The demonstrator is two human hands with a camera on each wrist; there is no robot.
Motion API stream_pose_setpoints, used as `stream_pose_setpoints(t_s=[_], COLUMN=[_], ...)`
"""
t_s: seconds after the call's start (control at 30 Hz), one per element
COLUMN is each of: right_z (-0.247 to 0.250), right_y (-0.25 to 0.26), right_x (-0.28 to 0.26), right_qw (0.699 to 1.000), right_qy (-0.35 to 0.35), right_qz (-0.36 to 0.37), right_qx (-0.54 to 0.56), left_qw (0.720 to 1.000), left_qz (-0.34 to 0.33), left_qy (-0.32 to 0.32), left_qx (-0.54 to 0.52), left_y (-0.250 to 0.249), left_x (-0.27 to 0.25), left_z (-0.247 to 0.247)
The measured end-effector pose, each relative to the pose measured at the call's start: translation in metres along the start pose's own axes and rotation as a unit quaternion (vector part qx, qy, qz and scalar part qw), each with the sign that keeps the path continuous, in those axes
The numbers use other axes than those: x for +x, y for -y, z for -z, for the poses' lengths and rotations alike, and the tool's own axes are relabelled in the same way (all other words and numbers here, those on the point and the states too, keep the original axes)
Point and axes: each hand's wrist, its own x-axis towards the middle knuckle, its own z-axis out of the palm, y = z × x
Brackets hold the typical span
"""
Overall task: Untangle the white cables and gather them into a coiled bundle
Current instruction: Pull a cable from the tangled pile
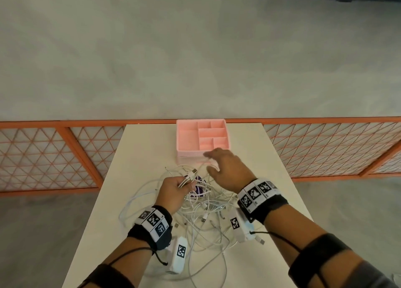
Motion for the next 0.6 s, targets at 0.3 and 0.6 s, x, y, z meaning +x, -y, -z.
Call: stream_pose_setpoints(t_s=[0.3,0.6], right_z=[0.000,0.007], right_y=[0.004,-0.015], right_x=[0.013,0.017], right_qw=[0.991,0.975], right_qy=[-0.037,-0.128], right_qz=[-0.051,-0.147], right_qx=[0.116,0.111], left_qw=[0.999,0.999], left_qz=[0.038,0.007], left_qy=[0.000,0.019], left_qx=[-0.035,-0.029], left_y=[-0.001,-0.016], left_x=[-0.013,-0.006], left_z=[0.007,0.008])
